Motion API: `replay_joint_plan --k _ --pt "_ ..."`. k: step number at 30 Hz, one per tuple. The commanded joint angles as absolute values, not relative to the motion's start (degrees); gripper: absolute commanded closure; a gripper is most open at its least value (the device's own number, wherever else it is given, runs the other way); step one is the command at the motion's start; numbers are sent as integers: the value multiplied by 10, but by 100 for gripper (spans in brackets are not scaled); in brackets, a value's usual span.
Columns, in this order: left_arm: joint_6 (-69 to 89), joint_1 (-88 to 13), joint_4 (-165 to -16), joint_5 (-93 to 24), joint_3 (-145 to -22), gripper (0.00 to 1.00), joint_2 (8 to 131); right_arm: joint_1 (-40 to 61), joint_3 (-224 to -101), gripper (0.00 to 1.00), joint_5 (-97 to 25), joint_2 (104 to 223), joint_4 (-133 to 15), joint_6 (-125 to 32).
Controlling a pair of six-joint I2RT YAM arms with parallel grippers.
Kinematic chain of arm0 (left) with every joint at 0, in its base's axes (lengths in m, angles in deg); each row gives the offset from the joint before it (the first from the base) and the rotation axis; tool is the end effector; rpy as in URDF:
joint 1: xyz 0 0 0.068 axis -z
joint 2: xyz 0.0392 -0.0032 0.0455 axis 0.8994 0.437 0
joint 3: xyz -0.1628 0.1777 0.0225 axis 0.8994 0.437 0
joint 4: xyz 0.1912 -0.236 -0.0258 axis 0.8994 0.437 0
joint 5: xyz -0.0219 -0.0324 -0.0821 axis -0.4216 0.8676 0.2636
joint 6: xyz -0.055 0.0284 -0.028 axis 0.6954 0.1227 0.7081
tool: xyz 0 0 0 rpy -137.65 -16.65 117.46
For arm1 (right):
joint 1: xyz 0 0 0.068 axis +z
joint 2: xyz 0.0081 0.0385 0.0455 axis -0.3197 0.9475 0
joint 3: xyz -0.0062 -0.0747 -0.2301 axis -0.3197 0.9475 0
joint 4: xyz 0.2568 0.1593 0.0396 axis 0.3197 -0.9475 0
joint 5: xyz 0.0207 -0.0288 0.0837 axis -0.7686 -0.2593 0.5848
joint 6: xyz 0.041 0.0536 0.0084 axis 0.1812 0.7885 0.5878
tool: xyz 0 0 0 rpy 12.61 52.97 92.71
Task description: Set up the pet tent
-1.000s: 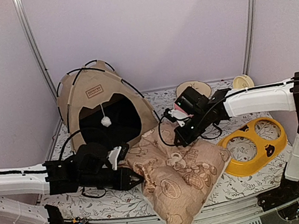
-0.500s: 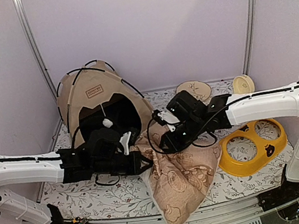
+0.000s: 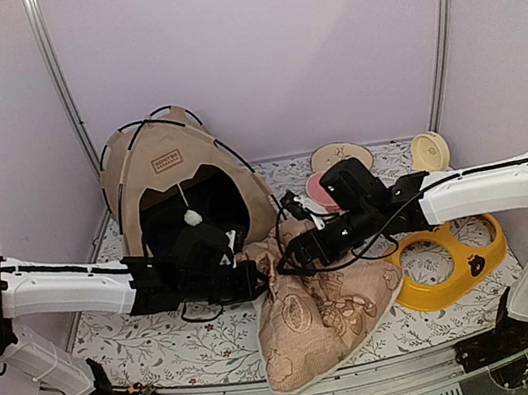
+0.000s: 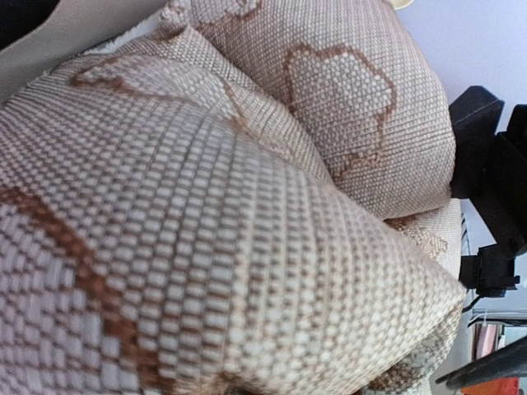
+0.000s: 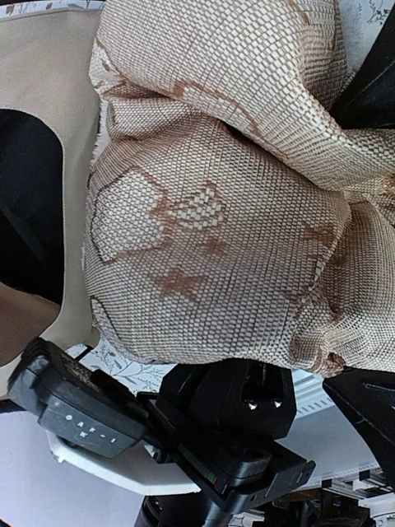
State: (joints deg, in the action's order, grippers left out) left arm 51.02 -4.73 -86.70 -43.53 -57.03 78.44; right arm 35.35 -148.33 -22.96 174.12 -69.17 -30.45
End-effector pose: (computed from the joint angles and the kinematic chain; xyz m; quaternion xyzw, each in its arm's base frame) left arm 0.1844 -0.3096 0.1297 0.0471 0.9050 -0.3479 0.2401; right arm 0.2213 0.3373 0.1714 -0.3137 0.8409 0.3816 0.2209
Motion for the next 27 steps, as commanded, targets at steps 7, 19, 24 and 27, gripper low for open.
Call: replay_joint_plan --k 7,19,24,27 --pt "513 -57 -946 -442 -616 100 806 416 -1544 4 -289 1808 -782 -353" --pt "486 -62 -971 -452 -638 100 782 446 -1519 29 -354 1876 -783 -328" --pt "457 -62 -944 -454 -648 96 760 446 -1527 89 -374 1893 -782 -309" --pt "440 -62 -917 -455 -647 79 736 442 -1531 100 -381 1886 -786 -304"
